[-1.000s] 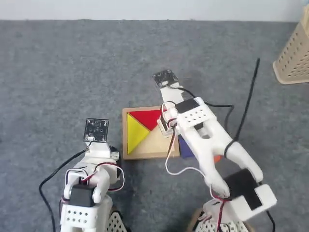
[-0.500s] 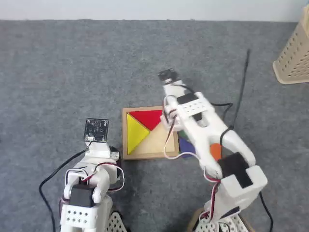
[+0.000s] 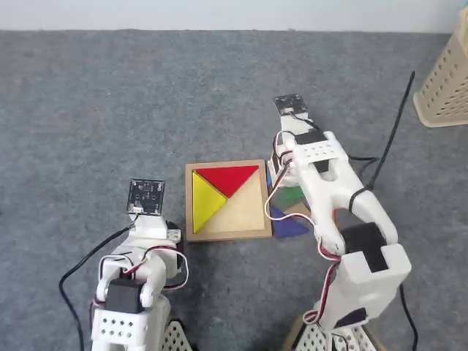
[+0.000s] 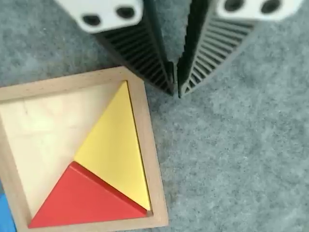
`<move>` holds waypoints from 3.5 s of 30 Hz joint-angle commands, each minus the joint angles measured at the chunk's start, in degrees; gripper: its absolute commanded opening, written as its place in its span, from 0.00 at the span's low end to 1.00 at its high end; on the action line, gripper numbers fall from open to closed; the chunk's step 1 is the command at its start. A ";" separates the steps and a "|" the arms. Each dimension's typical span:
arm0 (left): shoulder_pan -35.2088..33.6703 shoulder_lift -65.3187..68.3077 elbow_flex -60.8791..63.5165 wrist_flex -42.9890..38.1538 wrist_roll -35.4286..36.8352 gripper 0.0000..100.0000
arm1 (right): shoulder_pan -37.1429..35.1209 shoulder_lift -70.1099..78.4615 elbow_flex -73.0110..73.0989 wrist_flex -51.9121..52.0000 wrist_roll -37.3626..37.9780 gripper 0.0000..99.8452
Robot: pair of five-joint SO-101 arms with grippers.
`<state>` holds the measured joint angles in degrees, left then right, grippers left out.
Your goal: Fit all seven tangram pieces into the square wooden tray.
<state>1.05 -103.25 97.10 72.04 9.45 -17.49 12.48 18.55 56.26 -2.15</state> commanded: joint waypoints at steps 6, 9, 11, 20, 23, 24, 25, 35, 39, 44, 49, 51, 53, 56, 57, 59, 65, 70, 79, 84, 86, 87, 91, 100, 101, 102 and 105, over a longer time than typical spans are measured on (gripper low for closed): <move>-0.09 -0.88 -0.48 0.26 -0.26 0.01 | -11.21 -13.58 1.67 3.12 -0.35 0.15; -0.09 -0.88 -0.48 0.26 -0.26 0.01 | -12.97 -12.62 3.78 1.19 -0.26 0.19; -0.09 -0.88 -0.48 0.26 -0.26 0.01 | -12.62 -10.51 4.04 -0.04 -0.26 0.19; -0.09 -0.88 -0.48 0.26 -0.26 0.01 | -10.86 -0.92 3.78 -2.59 -0.26 0.19; -0.09 -0.88 -0.48 0.26 -0.26 0.01 | -9.54 1.19 2.02 -2.15 -0.53 0.12; -0.09 -0.88 -0.48 0.26 -0.26 0.01 | -8.57 1.71 1.49 -2.15 -0.62 0.09; -0.09 -0.88 -0.48 0.26 -0.26 0.01 | -7.25 2.07 1.05 -2.07 -0.70 0.07; -0.09 -0.88 -0.48 0.26 -0.26 0.01 | 4.00 2.59 -2.20 -1.36 -3.25 0.04; -0.09 -0.88 -0.48 0.26 -0.26 0.01 | 5.14 2.59 -2.55 -1.27 -3.16 0.05; -0.09 -0.88 -0.48 0.26 -0.26 0.01 | 1.89 2.15 -3.16 1.27 -3.16 0.15; -0.09 -0.88 -0.48 0.26 -0.26 0.01 | -1.54 -4.70 -6.95 9.01 -3.16 0.21; -0.09 -0.88 -0.48 0.26 -0.26 0.01 | -1.80 -9.45 -7.91 12.44 -3.16 0.21; -0.09 -0.88 -0.48 0.26 -0.26 0.01 | -1.27 -14.81 -8.09 15.60 -3.16 0.21; -0.09 -0.88 -0.48 0.26 -0.26 0.01 | 2.07 -22.20 -7.91 21.32 -2.37 0.21; -0.09 -0.88 -0.48 0.26 -0.26 0.01 | 3.47 -24.22 -7.03 22.73 -0.53 0.21; -0.09 -0.88 -0.48 0.26 -0.26 0.01 | 7.34 -27.47 -3.52 24.13 3.69 0.21; -0.09 -0.88 -0.48 0.26 -0.26 0.01 | 18.33 -30.11 17.05 14.20 13.71 0.22; -0.09 -0.88 -0.48 0.26 -0.26 0.01 | 17.45 -30.55 27.60 7.52 22.95 0.22; -0.09 -0.88 -0.48 0.26 -0.26 0.01 | 15.78 -28.62 28.48 6.73 25.67 0.25; -0.09 -0.88 -0.48 0.26 -0.26 0.01 | 18.95 -21.67 28.31 1.98 25.76 0.25; -0.09 -0.88 -0.48 0.26 -0.26 0.01 | 20.53 -19.03 28.13 -0.04 25.76 0.25; -0.09 -0.88 -0.48 0.26 -0.26 0.01 | 21.14 -17.98 28.13 -0.75 25.76 0.25; -0.09 -0.88 -0.48 0.26 -0.26 0.01 | 22.11 -17.36 28.04 -1.01 25.76 0.22; -0.09 -0.88 -0.48 0.26 -0.26 0.01 | 22.11 -22.90 27.08 -0.57 25.23 0.06; -0.09 -0.88 -0.48 0.26 -0.26 0.01 | 22.11 -24.04 26.20 0.57 25.23 0.06; -0.09 -0.88 -0.48 0.26 -0.26 0.01 | 22.11 -25.19 24.88 2.07 25.23 0.06; -0.09 -0.88 -0.48 0.26 -0.26 0.01 | 21.67 -28.97 19.69 7.60 22.77 0.06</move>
<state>1.05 -103.25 97.10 72.04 9.45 4.04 -10.73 44.84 59.43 22.55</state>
